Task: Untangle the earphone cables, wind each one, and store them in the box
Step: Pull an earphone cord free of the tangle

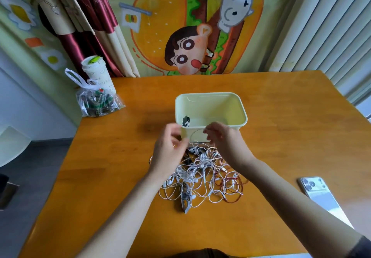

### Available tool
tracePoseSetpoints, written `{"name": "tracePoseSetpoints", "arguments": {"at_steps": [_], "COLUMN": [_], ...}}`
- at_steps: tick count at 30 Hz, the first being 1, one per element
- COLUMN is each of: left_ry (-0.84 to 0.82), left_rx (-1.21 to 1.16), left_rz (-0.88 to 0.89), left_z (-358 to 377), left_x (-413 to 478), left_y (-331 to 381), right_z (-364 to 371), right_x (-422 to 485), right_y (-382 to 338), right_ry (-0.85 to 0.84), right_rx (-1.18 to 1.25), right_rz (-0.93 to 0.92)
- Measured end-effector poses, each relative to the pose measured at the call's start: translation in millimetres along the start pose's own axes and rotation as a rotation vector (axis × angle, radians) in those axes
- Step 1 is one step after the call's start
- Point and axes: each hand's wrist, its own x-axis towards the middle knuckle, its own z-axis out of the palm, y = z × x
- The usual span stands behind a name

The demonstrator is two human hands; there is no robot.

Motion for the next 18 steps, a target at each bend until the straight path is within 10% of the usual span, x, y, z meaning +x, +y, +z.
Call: {"name": "tracePoseSetpoints", "arguments": {"at_steps": [4, 14, 18], "left_ry": [-0.173, 0.141, -0.055], "left_rx": [0.038, -0.163, 0.025], "left_rz": [0.177, -0.031, 0.010], "left_z": [8.3, -19.9, -19.2], "left_x": [5.5, 14.4, 10.0], "left_y": [20.7, -7.7, -12.2], "right_z": [1.4, -0.1, 6.2], "right_x": [4.5, -22.0, -28.7], "right_y": [-18.0, 38.0, 35.8], "right_ry": [0.011, -0.357, -0.285], "right_rx": [0.066, 0.057, 0.086], "right_rz": [-0.126, 0.080, 0.094]}}
